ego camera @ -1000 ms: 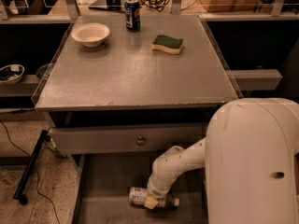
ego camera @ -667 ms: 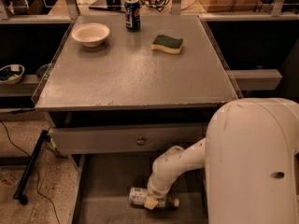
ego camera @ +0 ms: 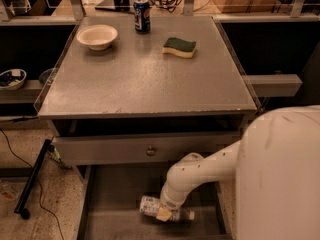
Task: Pick blue plastic bottle from middle drawer and place on counter
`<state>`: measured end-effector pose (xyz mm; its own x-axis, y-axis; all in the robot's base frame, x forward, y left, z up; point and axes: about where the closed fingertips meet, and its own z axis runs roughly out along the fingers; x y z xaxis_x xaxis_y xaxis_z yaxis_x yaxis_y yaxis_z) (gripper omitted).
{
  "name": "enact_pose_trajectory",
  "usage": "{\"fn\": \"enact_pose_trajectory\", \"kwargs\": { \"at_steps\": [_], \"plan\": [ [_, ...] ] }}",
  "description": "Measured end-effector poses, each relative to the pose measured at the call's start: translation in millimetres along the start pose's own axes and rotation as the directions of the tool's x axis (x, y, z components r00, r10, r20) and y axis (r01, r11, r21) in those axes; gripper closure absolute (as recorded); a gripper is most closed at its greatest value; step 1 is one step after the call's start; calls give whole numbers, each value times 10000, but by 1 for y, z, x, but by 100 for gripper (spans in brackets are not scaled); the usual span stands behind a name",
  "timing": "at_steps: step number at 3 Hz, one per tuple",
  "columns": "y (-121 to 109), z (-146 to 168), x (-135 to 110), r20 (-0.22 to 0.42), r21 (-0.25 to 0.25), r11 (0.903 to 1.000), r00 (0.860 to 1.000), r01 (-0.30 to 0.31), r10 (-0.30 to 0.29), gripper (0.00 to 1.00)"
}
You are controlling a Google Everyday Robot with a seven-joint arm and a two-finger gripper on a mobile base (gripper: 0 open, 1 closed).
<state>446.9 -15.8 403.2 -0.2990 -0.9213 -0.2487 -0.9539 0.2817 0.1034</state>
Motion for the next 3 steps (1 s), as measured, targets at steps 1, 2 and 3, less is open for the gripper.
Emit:
{"fn": "enact_pose_trajectory", "kwargs": {
  "at_steps": [1, 2, 3],
  "plan": [
    [-5, -56, 3, -36, 709, 9975, 10000, 44, -42, 100],
    [-5, -56, 3, -39, 709, 9975, 10000, 45, -42, 100],
    [-3, -67, 4, -269, 768, 9970, 9996, 87, -66, 100]
  ]
}}
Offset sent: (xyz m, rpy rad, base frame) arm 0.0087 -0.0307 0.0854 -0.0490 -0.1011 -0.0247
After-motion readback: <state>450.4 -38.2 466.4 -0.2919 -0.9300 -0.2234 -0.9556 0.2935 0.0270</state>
